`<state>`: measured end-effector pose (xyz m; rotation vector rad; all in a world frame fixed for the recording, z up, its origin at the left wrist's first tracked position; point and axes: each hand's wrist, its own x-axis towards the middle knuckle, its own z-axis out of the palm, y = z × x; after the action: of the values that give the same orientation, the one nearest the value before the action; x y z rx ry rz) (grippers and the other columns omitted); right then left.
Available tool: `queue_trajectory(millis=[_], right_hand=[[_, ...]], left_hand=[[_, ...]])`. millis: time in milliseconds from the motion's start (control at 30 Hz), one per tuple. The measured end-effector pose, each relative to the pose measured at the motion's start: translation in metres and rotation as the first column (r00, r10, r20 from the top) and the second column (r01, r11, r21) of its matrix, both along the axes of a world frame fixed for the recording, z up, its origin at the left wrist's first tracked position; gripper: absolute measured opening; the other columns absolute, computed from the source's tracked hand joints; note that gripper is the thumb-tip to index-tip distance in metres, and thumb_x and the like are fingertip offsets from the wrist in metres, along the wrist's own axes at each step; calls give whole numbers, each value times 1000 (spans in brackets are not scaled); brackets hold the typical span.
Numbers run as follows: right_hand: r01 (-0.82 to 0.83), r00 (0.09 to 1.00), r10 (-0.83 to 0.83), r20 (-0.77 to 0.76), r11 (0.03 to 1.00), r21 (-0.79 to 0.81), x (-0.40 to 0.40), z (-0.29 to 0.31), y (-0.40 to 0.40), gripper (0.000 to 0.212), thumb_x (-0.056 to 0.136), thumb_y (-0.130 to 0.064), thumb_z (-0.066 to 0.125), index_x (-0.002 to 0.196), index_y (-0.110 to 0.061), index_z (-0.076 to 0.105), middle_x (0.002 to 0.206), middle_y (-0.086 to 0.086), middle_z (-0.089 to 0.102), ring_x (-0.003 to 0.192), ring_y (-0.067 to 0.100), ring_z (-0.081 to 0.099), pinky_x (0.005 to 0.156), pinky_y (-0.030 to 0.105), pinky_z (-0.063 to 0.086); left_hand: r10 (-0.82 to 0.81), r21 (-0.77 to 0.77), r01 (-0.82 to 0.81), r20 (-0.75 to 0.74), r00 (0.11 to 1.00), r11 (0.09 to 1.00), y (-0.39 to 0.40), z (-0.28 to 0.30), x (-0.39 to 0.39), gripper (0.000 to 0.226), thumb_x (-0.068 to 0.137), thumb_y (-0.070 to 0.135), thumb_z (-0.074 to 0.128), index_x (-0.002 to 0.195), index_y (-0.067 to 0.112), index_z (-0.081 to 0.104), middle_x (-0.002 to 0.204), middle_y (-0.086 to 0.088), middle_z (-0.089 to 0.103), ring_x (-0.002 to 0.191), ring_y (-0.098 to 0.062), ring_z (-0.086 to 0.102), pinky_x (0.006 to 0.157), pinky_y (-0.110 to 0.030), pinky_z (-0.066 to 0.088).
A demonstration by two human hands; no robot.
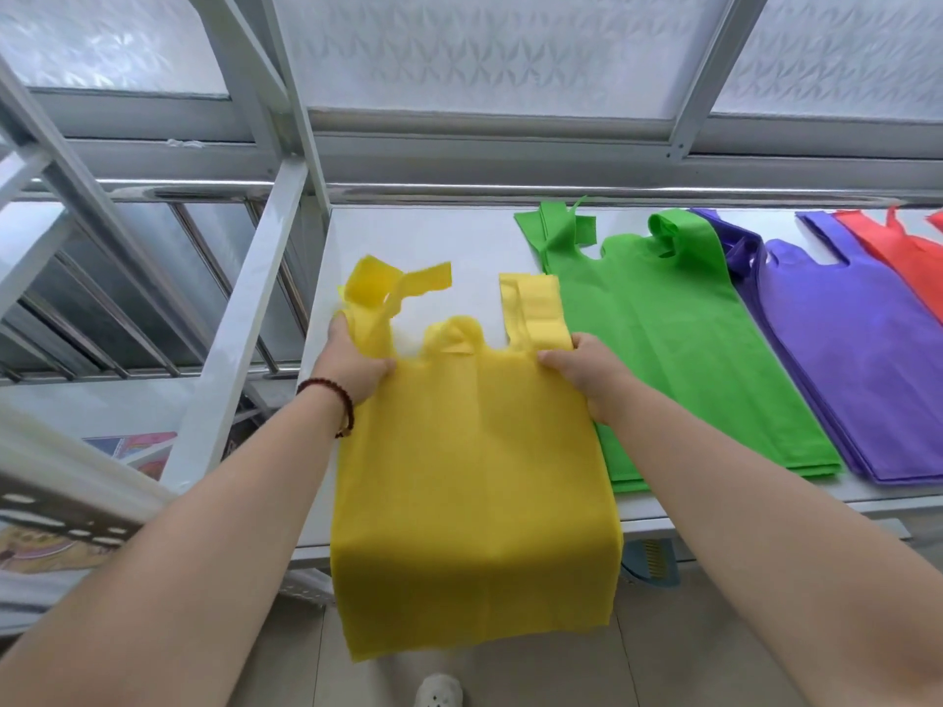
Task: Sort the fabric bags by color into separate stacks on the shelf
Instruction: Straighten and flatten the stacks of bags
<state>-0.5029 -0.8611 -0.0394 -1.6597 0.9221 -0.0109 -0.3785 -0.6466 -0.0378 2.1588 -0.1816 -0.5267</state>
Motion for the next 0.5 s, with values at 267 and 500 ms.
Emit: queue_trajectory(millis=[267, 500], right_hand=[[-28, 967, -12, 253, 988, 155, 3, -2, 1, 48, 91, 2, 50, 135, -17, 46, 92, 3, 66, 75, 19, 64, 75, 38, 57], [-40, 998, 49, -26, 961, 274, 26, 18, -6, 30, 95, -30, 52, 115, -7, 54, 94, 10, 64, 80, 24, 62, 75, 36, 54]], left_hand=[[-3, -172, -9, -71, 997, 985, -6, 3, 8, 39, 86, 2, 56, 122, 17, 56, 102, -4, 63, 89, -21, 60, 76, -29, 54], [161, 119, -142, -167, 973, 983, -30, 14, 33, 65, 96, 45, 39, 146, 5, 25, 137, -10, 41, 100, -28, 51, 86, -36, 38]])
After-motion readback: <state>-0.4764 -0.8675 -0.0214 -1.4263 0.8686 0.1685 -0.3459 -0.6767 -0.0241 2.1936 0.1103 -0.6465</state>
